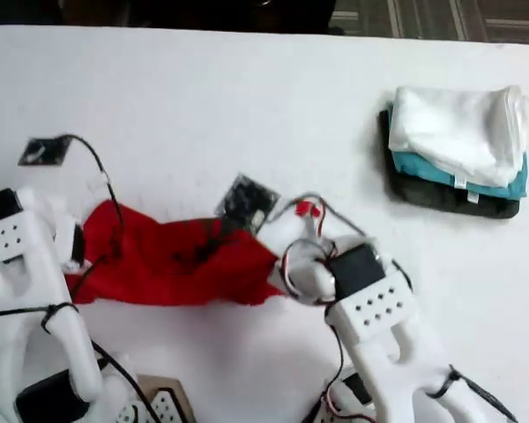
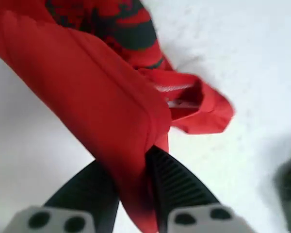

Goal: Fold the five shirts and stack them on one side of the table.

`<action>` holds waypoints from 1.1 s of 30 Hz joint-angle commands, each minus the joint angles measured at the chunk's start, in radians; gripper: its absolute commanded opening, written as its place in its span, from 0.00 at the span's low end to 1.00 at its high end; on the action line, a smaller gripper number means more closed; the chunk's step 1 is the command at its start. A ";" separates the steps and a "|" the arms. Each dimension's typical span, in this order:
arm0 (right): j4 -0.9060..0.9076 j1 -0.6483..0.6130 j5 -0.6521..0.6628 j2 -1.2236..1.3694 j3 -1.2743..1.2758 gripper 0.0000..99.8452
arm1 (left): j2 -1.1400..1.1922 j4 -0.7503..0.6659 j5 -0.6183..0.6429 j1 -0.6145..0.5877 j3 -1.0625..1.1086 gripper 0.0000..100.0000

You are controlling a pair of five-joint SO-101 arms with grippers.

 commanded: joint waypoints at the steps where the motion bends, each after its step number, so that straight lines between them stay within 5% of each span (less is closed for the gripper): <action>1: -0.091 -0.004 0.006 -0.067 0.144 0.02 | -0.011 -0.055 -0.011 -0.012 0.070 0.03; 16: -0.188 -0.008 0.006 -0.082 0.324 0.08 | -0.017 -0.098 -0.049 -0.012 0.202 0.04; 22: -0.019 -0.008 -0.002 -0.082 0.109 0.29 | -0.018 0.058 -0.051 -0.012 -0.008 0.19; 28: 0.041 0.001 -0.005 -0.071 -0.173 0.27 | -0.009 0.107 -0.044 -0.011 -0.315 0.20; 33: -0.031 0.033 -0.068 -0.004 -0.216 0.27 | 0.011 -0.006 -0.012 0.021 -0.340 0.20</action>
